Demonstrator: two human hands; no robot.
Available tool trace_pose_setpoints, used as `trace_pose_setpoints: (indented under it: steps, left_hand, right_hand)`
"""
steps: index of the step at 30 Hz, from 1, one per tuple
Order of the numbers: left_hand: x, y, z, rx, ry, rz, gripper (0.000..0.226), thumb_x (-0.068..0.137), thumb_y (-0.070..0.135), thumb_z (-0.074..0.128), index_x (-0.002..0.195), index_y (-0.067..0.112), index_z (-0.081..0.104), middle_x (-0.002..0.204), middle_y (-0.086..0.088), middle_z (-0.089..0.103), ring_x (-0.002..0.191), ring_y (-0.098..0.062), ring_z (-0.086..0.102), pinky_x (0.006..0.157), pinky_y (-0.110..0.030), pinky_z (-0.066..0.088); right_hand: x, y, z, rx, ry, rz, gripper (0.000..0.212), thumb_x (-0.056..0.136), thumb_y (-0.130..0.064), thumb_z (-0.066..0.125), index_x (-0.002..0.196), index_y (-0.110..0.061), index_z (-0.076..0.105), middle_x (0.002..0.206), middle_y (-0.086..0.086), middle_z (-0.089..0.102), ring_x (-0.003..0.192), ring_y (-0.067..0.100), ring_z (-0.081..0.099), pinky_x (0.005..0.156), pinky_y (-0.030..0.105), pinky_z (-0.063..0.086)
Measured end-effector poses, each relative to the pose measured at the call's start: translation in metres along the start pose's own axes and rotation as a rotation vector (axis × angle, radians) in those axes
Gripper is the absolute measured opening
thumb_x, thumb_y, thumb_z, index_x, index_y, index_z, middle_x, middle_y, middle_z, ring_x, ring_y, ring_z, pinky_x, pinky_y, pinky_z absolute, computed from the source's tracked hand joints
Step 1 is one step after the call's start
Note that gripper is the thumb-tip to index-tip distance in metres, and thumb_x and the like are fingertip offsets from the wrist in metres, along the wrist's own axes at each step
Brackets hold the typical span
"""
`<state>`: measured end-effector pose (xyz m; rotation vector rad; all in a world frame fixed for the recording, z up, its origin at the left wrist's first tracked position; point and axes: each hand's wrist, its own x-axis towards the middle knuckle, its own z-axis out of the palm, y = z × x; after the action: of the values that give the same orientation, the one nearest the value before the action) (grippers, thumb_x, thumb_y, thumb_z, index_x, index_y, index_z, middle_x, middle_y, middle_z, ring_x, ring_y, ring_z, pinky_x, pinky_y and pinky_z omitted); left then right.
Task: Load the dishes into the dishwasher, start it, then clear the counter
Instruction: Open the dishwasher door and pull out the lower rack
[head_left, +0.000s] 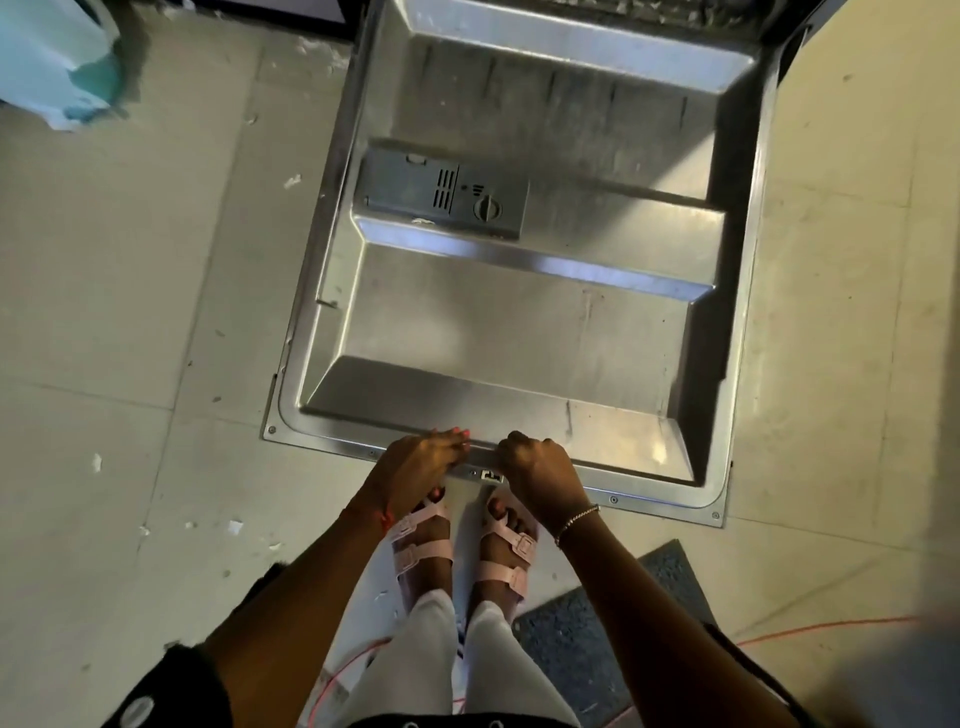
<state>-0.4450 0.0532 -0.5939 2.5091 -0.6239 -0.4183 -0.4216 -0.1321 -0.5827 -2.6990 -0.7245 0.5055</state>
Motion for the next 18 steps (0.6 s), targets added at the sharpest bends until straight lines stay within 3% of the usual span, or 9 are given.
trace_pose_setpoints:
  steps: [4, 8, 10, 12, 14, 18]
  left_hand:
    - [0.002, 0.006, -0.009, 0.178, -0.111, 0.023, 0.063, 0.049, 0.008, 0.088, 0.108, 0.004, 0.067, 0.113, -0.010, 0.067, 0.105, -0.023, 0.064, 0.086, -0.038, 0.051]
    - [0.022, 0.018, -0.048, 0.230, -0.066, 0.087, 0.037, 0.079, 0.015, 0.058, 0.115, 0.007, 0.063, 0.122, -0.011, 0.062, 0.115, -0.026, 0.058, 0.093, -0.040, 0.047]
    - [0.042, 0.025, -0.078, 0.265, -0.040, 0.103, 0.039, 0.085, 0.022, 0.041, 0.112, 0.008, 0.065, 0.119, -0.009, 0.064, 0.113, -0.024, 0.059, 0.094, -0.037, 0.047]
    - [0.067, 0.033, -0.117, 0.343, 0.000, 0.133, 0.043, 0.085, 0.024, 0.035, 0.106, 0.009, 0.068, 0.112, -0.008, 0.067, 0.108, -0.022, 0.062, 0.099, -0.033, 0.043]
    - [0.096, 0.038, -0.158, 0.388, 0.077, 0.150, 0.043, 0.083, 0.024, 0.035, 0.101, 0.008, 0.070, 0.106, -0.008, 0.069, 0.102, -0.022, 0.065, 0.099, -0.033, 0.038]
    - [0.159, 0.044, -0.240, 0.377, 0.190, 0.134, 0.043, 0.082, 0.024, 0.036, 0.103, 0.005, 0.068, 0.104, -0.009, 0.068, 0.100, -0.023, 0.064, 0.097, -0.033, 0.044]
  right_hand:
    - [-0.007, -0.006, -0.004, -0.129, -0.051, -0.021, 0.036, 0.043, -0.023, 0.090, 0.070, -0.015, 0.068, 0.064, -0.001, 0.061, 0.047, 0.014, 0.058, 0.039, 0.019, 0.041]
    - [0.002, -0.012, -0.041, -0.159, 0.048, -0.011, 0.031, 0.060, -0.020, 0.084, 0.085, -0.007, 0.070, 0.084, 0.008, 0.067, 0.079, 0.026, 0.067, 0.061, 0.028, 0.055]
    - [0.019, -0.012, -0.075, -0.177, 0.118, 0.006, 0.023, 0.068, -0.016, 0.078, 0.086, -0.006, 0.070, 0.087, 0.011, 0.068, 0.085, 0.030, 0.067, 0.068, 0.033, 0.056]
    - [0.041, -0.009, -0.113, -0.201, 0.195, 0.026, 0.010, 0.077, -0.014, 0.066, 0.083, -0.007, 0.069, 0.083, 0.009, 0.066, 0.083, 0.031, 0.066, 0.068, 0.034, 0.054]
    - [0.067, -0.004, -0.154, -0.211, 0.248, 0.054, 0.022, 0.082, -0.017, 0.047, 0.079, -0.009, 0.067, 0.078, 0.007, 0.063, 0.075, 0.028, 0.063, 0.064, 0.032, 0.051]
    - [0.118, 0.009, -0.238, -0.244, 0.360, 0.114, 0.019, 0.077, -0.016, 0.048, 0.071, -0.011, 0.065, 0.072, 0.007, 0.061, 0.065, 0.027, 0.060, 0.059, 0.030, 0.048]
